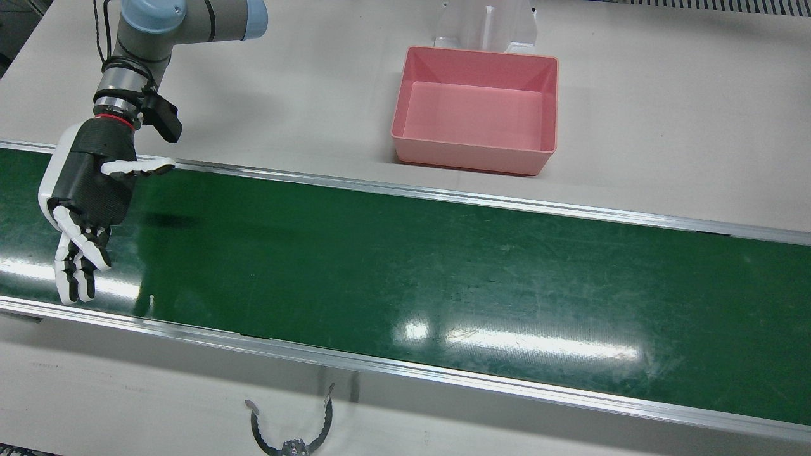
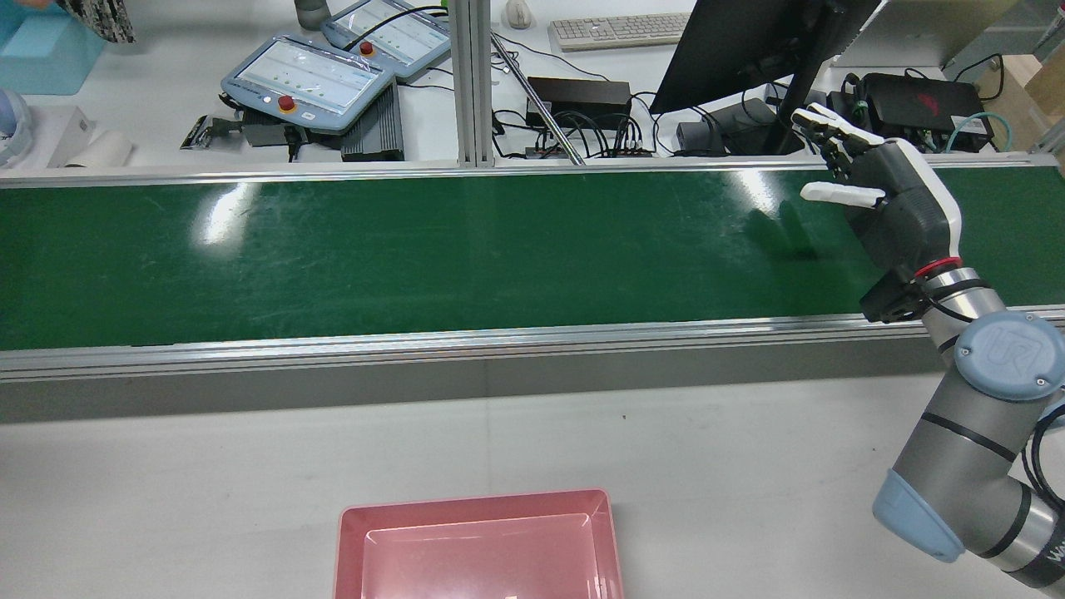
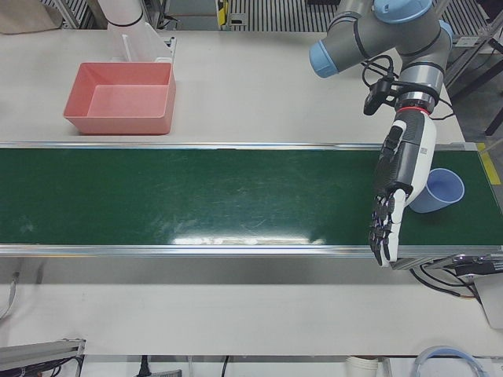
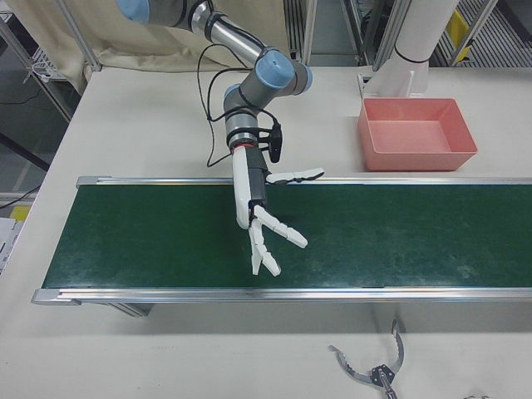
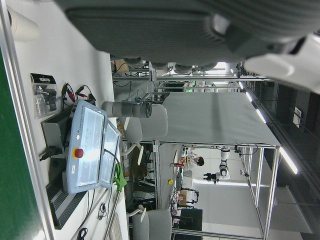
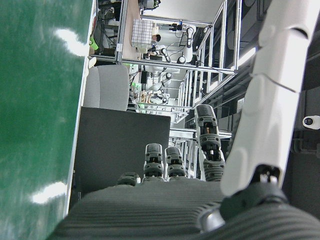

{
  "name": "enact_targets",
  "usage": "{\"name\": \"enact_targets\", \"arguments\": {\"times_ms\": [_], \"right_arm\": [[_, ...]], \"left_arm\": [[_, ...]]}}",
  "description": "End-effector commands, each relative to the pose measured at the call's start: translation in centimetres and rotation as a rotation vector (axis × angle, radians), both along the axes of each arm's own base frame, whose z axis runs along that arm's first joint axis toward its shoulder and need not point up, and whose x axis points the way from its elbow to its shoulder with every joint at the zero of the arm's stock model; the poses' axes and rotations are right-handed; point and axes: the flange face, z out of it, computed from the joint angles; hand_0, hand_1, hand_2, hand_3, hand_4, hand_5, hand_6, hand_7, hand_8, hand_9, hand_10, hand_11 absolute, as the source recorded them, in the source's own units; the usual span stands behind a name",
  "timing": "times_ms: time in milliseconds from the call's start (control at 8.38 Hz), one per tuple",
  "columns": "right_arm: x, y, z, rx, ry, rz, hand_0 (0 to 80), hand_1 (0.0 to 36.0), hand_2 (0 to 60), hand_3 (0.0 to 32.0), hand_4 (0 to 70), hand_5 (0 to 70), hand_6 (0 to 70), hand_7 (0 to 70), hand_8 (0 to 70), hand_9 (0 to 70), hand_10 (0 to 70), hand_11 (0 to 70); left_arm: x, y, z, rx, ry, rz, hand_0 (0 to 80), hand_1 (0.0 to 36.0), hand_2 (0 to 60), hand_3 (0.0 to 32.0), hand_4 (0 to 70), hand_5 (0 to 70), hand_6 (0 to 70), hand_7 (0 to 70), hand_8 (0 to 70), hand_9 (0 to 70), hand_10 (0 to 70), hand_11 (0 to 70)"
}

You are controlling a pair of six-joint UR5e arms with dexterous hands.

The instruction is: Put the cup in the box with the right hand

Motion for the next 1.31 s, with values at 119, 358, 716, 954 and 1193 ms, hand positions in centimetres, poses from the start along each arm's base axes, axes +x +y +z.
{"name": "enact_targets", "arguments": {"times_ms": [119, 358, 716, 954, 1193], "right_arm": [[1.0, 2.2, -0.6, -0.088, 0.081, 0.023, 57.1, 12.9, 0.8, 0.0, 11.6, 6.2, 4.4, 14.1, 8.1, 14.8, 0.0, 1.2], [0.0, 1.7, -0.3, -0.090, 0.098, 0.015, 56.3, 12.4, 1.0, 0.0, 12.7, 6.0, 4.5, 14.3, 7.9, 14.7, 0.3, 2.4], [-2.0, -1.0, -2.3, -0.050, 0.096, 0.029, 56.2, 12.4, 1.6, 0.0, 20.7, 5.8, 5.1, 16.8, 8.0, 15.2, 1.9, 4.5], [-2.2, -1.1, -2.4, -0.044, 0.095, 0.028, 56.3, 11.1, 0.8, 0.0, 24.2, 5.6, 5.3, 17.8, 7.9, 15.3, 2.9, 5.8], [-2.3, -1.1, -2.0, -0.046, 0.102, 0.027, 54.5, 12.6, 2.9, 0.0, 21.5, 5.6, 5.3, 17.6, 7.8, 15.1, 3.3, 6.3]], "left_arm": [[0.1, 0.0, 0.1, 0.000, 0.000, 0.001, 0.0, 0.0, 0.0, 0.0, 0.0, 0.0, 0.0, 0.0, 0.0, 0.0, 0.0, 0.0], [0.1, 0.0, 0.1, 0.000, 0.000, 0.001, 0.0, 0.0, 0.0, 0.0, 0.0, 0.0, 0.0, 0.0, 0.0, 0.0, 0.0, 0.0], [0.1, 0.0, 0.0, 0.000, 0.000, 0.001, 0.0, 0.0, 0.0, 0.0, 0.0, 0.0, 0.0, 0.0, 0.0, 0.0, 0.0, 0.0], [0.1, 0.0, 0.1, 0.000, 0.000, 0.001, 0.0, 0.0, 0.0, 0.0, 0.0, 0.0, 0.0, 0.0, 0.0, 0.0, 0.0, 0.0], [0.1, 0.0, 0.1, 0.000, 0.000, 0.001, 0.0, 0.0, 0.0, 0.0, 0.0, 0.0, 0.0, 0.0, 0.0, 0.0, 0.0, 0.0]]}}
